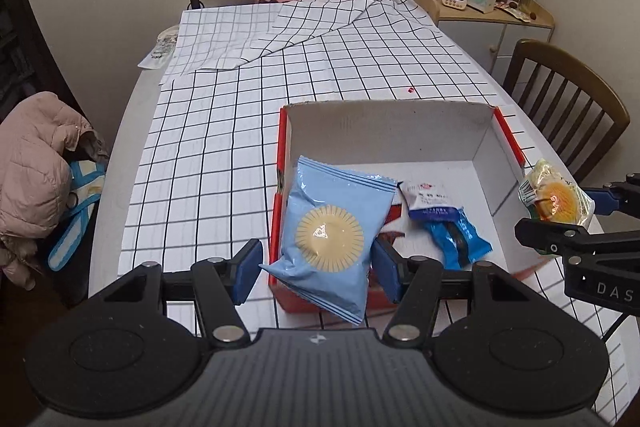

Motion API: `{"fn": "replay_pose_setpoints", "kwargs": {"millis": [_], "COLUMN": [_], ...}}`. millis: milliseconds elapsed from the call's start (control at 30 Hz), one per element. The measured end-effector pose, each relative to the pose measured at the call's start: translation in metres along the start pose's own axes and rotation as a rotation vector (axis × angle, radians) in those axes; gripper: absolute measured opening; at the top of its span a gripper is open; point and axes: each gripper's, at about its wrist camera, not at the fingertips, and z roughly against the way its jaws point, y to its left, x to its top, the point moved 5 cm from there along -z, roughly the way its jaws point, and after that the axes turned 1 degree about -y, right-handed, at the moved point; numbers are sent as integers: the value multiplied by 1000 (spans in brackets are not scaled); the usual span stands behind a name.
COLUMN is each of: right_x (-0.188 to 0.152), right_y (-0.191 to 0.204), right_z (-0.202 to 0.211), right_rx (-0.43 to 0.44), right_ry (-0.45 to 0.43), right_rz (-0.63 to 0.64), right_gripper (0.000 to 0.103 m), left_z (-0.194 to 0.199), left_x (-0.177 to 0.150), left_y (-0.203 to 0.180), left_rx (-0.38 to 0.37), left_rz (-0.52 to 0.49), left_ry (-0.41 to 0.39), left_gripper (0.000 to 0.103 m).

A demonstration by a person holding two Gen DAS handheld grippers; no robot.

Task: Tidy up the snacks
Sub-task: 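Carry the blue packet with the left tool while the right tool carries the pastry into the box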

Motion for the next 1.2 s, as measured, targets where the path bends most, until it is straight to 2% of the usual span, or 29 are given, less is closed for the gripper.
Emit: {"fn": "replay_pose_setpoints", "kwargs": {"millis": [267,533,800,1200], "right_x": [18,25,21,5], "right_y": [-15,-30,-32,-23], "right_z": [-38,-82,-117,-139], "right_rx": [14,13,32,65], "right_ry": [15,59,107,161], "right_rz": [22,34,40,83], "right_gripper": [47,47,48,48], "left_z": [-36,-74,-104,-128], "left_x": [29,43,43,33], "left_y": [-3,-10,-20,-29], "left_rx": [27,46,80,97], "left_rz": [26,36,4,-19], "left_ry": [22,67,116,180], "left_gripper": [59,59,59,60]}}
